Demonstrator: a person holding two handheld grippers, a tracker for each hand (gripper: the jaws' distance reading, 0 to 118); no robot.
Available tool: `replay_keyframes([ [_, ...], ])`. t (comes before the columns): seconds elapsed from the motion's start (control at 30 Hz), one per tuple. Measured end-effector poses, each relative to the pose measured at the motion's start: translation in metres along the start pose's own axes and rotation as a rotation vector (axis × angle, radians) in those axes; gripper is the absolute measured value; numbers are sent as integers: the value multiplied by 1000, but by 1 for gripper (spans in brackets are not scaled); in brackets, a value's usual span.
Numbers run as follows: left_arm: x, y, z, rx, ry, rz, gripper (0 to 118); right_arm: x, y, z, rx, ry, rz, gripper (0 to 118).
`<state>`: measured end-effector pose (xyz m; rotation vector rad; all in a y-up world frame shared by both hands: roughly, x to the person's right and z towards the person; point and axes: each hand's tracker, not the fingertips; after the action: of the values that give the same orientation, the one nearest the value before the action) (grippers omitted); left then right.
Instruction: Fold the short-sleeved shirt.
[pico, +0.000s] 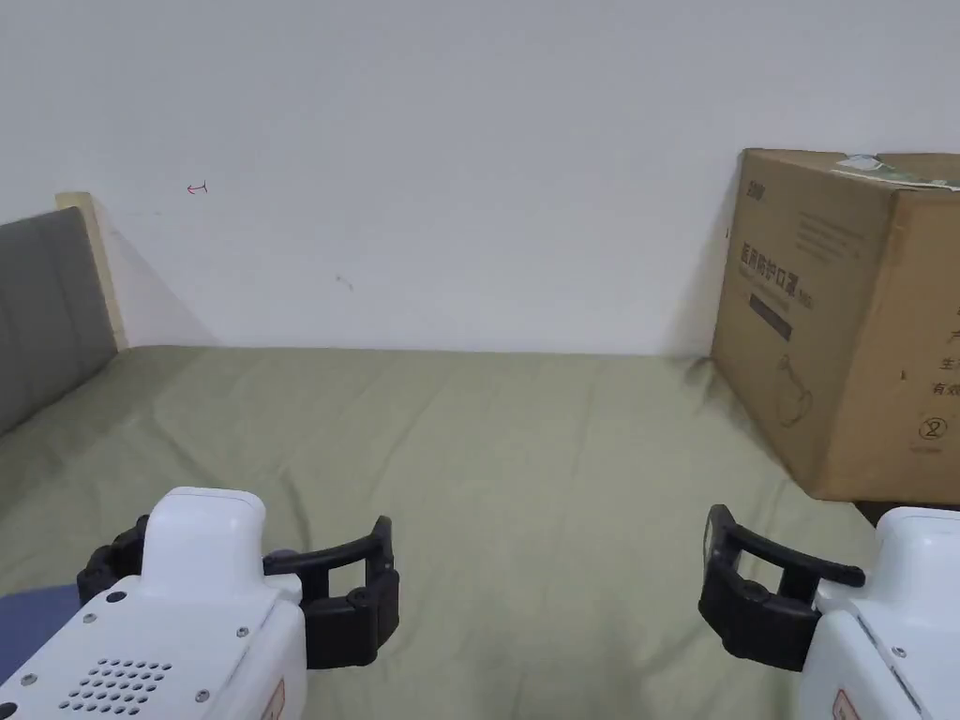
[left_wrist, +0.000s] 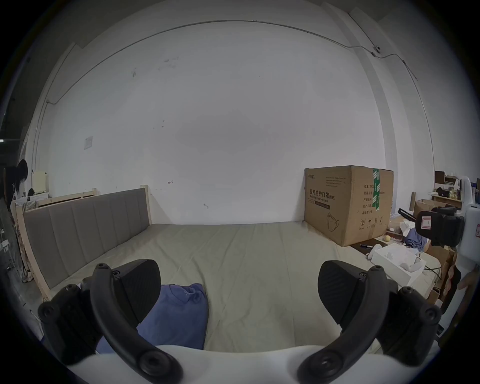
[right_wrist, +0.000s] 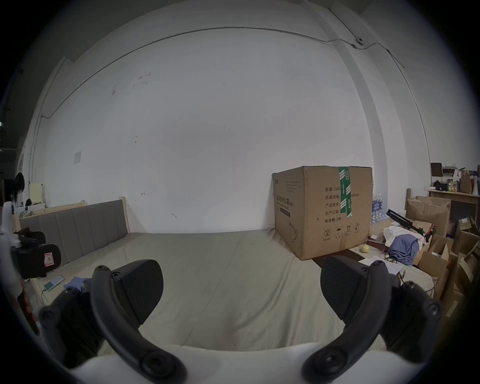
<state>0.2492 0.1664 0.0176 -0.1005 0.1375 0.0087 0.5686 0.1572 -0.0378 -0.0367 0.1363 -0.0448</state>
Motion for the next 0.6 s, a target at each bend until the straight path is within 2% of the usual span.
replay_keyframes([
  [0.6, -1, -3, -3, -15, 6, 7, 118, 0, -3, 0, -22, -5, -1, 118],
])
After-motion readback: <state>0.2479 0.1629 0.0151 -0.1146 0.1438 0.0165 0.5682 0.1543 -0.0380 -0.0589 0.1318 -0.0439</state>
